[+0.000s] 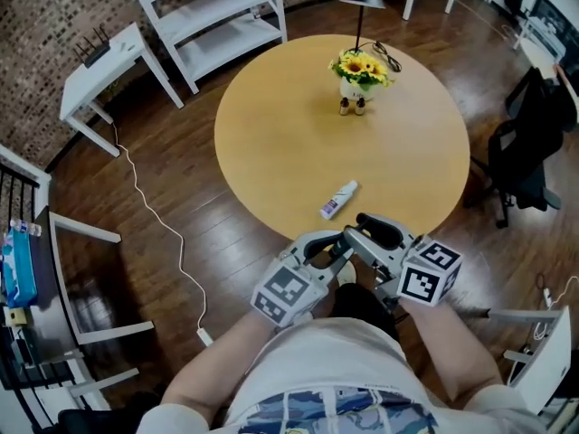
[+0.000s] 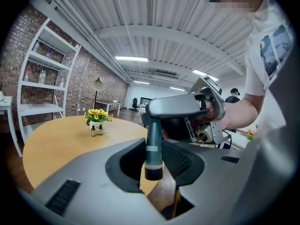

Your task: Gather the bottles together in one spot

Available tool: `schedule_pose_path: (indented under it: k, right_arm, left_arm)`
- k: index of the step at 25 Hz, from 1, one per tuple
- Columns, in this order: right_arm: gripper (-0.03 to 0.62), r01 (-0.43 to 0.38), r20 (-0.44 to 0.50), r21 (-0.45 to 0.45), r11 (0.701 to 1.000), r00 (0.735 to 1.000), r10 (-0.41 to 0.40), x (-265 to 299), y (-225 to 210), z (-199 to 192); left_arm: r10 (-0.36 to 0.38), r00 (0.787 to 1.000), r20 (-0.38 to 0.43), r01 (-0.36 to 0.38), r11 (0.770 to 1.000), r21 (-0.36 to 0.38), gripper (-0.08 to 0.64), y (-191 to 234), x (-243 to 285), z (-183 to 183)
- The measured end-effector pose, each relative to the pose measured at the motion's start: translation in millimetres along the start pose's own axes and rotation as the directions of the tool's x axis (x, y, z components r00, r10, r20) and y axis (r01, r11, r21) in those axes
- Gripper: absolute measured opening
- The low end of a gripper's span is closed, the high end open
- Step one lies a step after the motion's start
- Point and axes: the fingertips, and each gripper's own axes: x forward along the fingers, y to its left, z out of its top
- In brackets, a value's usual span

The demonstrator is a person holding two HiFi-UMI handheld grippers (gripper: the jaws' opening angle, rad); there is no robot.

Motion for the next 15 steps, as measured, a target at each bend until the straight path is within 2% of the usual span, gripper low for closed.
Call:
schedule_pose_path:
  k: [3, 5, 7, 11, 15]
  right_arm:
    - [0.186, 0.009, -0.002, -0.022, 1.0, 1.0, -0.009, -1, -4, -3]
    - [0.186, 0.034, 0.012, -0.046, 0.998, 0.999, -0.034, -3, -21, 5]
    - [0.186, 0.086, 0.027, -0.102, 0.991, 0.996, -0.084, -4, -49, 23]
    - [0.186, 0.201, 0.05, -0.23, 0.952, 0.98, -0.195, -3, -129, 65]
    - [0.186, 0.282, 0.083, -0.291, 0.914, 0.959, -0.27, 11, -210, 99]
  left_arm:
    - [0.005, 1.0, -0.022, -0.005, 1.0, 0.0, 0.118, 2, 1, -9]
    - [0.047, 0.996, -0.076, -0.046, 0.999, 0.012, 0.176, 15, 3, -18]
    - [0.096, 0.988, -0.117, -0.096, 0.995, 0.0, 0.19, 33, 4, -23]
    - [0.161, 0.975, -0.153, -0.177, 0.979, -0.103, 0.19, 69, 9, -21]
    - [0.225, 0.96, -0.168, -0.258, 0.944, -0.208, 0.19, 99, 17, -16]
